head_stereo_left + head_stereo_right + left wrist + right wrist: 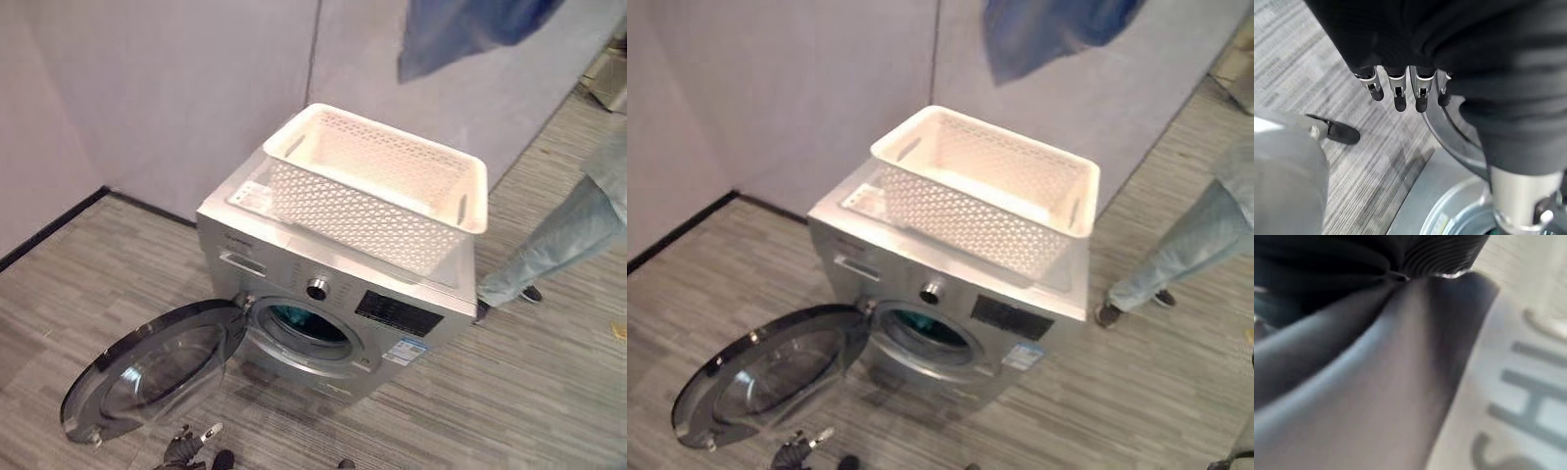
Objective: Grab the laundry basket,head to the washer,open it,put in the laundry and shut it.
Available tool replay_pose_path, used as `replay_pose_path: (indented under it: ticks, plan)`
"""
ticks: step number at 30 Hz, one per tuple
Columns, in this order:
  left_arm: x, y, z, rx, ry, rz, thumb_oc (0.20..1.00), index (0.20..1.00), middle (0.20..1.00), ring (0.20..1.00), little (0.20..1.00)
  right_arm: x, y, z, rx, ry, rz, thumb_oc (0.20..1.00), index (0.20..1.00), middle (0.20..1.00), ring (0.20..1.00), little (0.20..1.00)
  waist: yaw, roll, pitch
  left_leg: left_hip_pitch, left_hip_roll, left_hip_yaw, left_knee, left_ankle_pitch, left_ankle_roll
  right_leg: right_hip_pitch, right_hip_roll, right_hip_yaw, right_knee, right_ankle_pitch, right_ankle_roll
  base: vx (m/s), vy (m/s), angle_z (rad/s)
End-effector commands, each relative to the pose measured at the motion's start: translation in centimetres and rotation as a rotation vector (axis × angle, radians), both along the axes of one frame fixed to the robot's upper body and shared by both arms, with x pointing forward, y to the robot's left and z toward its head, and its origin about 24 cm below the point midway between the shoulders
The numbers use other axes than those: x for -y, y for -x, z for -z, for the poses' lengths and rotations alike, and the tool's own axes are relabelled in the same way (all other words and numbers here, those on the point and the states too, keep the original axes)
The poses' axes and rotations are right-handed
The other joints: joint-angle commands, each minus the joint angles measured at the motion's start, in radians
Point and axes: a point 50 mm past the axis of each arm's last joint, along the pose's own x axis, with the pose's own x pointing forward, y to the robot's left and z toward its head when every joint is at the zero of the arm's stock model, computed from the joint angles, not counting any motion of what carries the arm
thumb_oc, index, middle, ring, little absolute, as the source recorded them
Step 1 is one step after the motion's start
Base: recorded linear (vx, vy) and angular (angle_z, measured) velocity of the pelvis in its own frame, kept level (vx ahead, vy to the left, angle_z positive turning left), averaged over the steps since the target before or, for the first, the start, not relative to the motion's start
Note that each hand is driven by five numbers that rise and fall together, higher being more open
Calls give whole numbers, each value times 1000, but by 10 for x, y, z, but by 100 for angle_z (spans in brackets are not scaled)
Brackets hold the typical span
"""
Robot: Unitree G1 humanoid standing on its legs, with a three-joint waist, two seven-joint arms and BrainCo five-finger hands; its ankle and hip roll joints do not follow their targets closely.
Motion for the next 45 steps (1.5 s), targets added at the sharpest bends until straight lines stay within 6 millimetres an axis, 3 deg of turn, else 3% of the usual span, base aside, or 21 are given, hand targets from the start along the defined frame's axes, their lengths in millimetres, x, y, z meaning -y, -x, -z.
replay_pose_path:
  ticks: [1, 3, 5, 7, 8, 9, 10, 14, 15, 20, 25, 28, 32, 35, 37, 38, 39, 40, 42, 44, 45]
  plan:
    - [-6, -9, -1, -19, -38, 35, 1000, 1000, 1000, 1000, 1000, 19, 36, -15, 147, -34, 90, 200, 200, 200, 200, 200, 7, -7, -15, 23, -47, 25, 29, -108, 59, 57, -43, 16, 60, -146, 70, -3, 40, -27]
    - [-6, -5, 0, -31, -33, 16, 1000, 1000, 1000, 1000, 1000, 23, 41, 5, 140, -38, 92, 200, 200, 200, 200, 200, -5, -6, -17, 30, -48, 43, 31, -113, 64, 46, -47, 38, 58, -136, 74, -36, 44, -43]
    - [-1, 2, 4, -55, -10, -22, 1000, 1000, 1000, 1000, 1000, 22, 43, 50, 92, -50, 50, 200, 200, 200, 200, 200, -28, 1, -15, 37, -53, 72, 33, -111, 71, 24, -53, 70, 60, -119, 78, -49, 57, -48]
    - [8, 5, 8, -63, 22, -43, 1000, 1000, 1000, 1000, 1000, 10, 39, 121, -30, -126, -38, 200, 200, 200, 200, 200, -45, 20, -10, 55, -56, 105, 33, -119, 80, 11, -57, 103, 61, -110, 82, -3, 60, -59]
    - [10, 4, 7, -55, 25, -42, 1000, 1000, 1000, 1000, 1000, 5, 37, 139, -76, -151, -65, 200, 200, 200, 200, 200, -49, 25, -7, 60, -57, 113, 32, -121, 82, 7, -58, 112, 61, -108, 83, -2, 36, -54]
    - [8, 5, 7, -58, 21, -41, 1000, 1000, 1000, 1000, 1000, 5, 38, 140, -79, -155, -64, 200, 200, 200, 200, 200, -46, 21, -9, 62, -57, 116, 32, -121, 82, 7, -58, 115, 61, -108, 83, -17, 29, -69]
    - [12, 1, 7, -38, 34, -45, 1000, 1000, 1000, 1000, 1000, -8, 31, 173, -197, -202, -159, 200, 200, 200, 200, 200, -55, 30, -1, 68, -58, 128, 34, -123, 86, -1, -59, 130, 62, -105, 81, -22, 25, -65]
    - [16, 1, 8, -42, 42, -7, 1000, 1000, 1000, 1000, 1000, -44, 27, 237, -469, -274, -404, 200, 200, 200, 200, 200, -76, 42, 11, 79, -60, 140, 37, -128, 87, -3, -63, 140, 67, -110, 82, 16, 18, -20]
    - [16, 0, 8, -39, 45, 3, 1000, 1000, 1000, 1000, 1000, -60, 28, 265, -611, -301, -518, 200, 200, 200, 200, 200, -81, 46, 20, 78, -60, 141, 39, -126, 85, -4, -65, 140, 71, -110, 81, -21, 7, 6]
    - [13, -5, 5, -13, 46, 28, 1000, 1000, 1000, 1000, 1000, -104, 41, 337, -996, -393, -870, 200, 200, 200, 200, 200, -96, 59, 36, 70, -60, 139, 41, -115, 77, -10, -77, 126, 79, -112, 82, -14, 2, 3]
    - [21, -23, -1, 86, 70, 68, 1000, 1000, 1000, 1000, 1000, -122, 61, 414, -1377, -490, -948, 200, 200, 200, 200, 200, -87, 86, 81, 48, -57, 120, 48, -100, 66, -8, -90, 96, 80, -115, 80, -21, -10, 14]
    - [24, -29, -4, 125, 84, 82, 1000, 1000, 1000, 1000, 1000, -126, 69, 445, -1529, -508, -922, 200, 200, 200, 200, 200, -77, 101, 113, 21, -58, 106, 51, -89, 62, -15, -98, 76, 79, -114, 79, -58, -7, 24]
    - [27, -35, -7, 161, 91, 86, 1000, 1000, 1000, 1000, 1000, -128, 74, 471, -1661, -517, -883, 200, 200, 200, 200, 200, -66, 120, 162, -24, -66, 92, 59, -78, 61, -43, -111, 65, 78, -103, 80, -106, 11, 11]
    - [28, -40, -9, 188, 99, 71, 1000, 1000, 1000, 1000, 1000, -130, 68, 478, -1681, -536, -875, 200, 200, 200, 200, 200, -59, 130, 192, -61, -73, 89, 70, -71, 61, -78, -118, 68, 80, -92, 81, -149, 24, 3]
    - [32, -51, -15, 247, 117, 59, 1000, 1000, 1000, 1000, 1000, -138, 53, 486, -1687, -587, -889, 200, 200, 200, 200, 200, -46, 147, 237, -136, -81, 90, 90, -56, 62, -149, -131, 78, 87, -74, 81, -233, 45, 1]
    - [38, -57, -17, 278, 135, 65, 1000, 1000, 1000, 1000, 1000, -146, 41, 489, -1682, -628, -894, 200, 200, 200, 200, 200, -37, 157, 259, -181, -84, 90, 101, -47, 63, -189, -136, 83, 90, -63, 81, -252, 73, 16]
    - [47, -68, -24, 339, 168, 72, 1000, 1000, 1000, 1000, 1000, -158, 12, 487, -1621, -734, -889, 200, 200, 200, 200, 200, -20, 178, 287, -243, -93, 88, 113, -33, 63, -238, -147, 82, 95, -53, 78, -246, 99, 19]
    - [56, -76, -31, 393, 204, 77, 1000, 1000, 1000, 1000, 1000, -166, -12, 477, -1547, -802, -892, 200, 200, 200, 200, 200, -7, 198, 310, -284, -97, 82, 119, -25, 63, -273, -160, 79, 103, -48, 77, -194, 97, 16]
    - [61, -83, -38, 440, 228, 90, 1000, 1000, 1000, 1000, 1000, -174, -39, 460, -1462, -845, -898, 200, 200, 200, 200, 200, 7, 218, 327, -327, -102, 81, 128, -18, 63, -312, -168, 79, 113, -44, 75, -131, 72, 18]
    - [68, -93, -48, 497, 259, 126, 1000, 1000, 1000, 1000, 1000, -189, -79, 427, -1307, -962, -928, 200, 200, 200, 200, 200, 39, 257, 366, -422, -113, 79, 163, -14, 56, -391, -178, 77, 144, -43, 73, -172, 63, 22]
    - [70, -94, -50, 504, 261, 144, 1000, 1000, 1000, 1000, 1000, -192, -85, 421, -1292, -963, -929, 200, 200, 200, 200, 200, 44, 263, 373, -445, -117, 77, 174, -13, 54, -408, -179, 75, 152, -43, 71, -125, 18, 11]
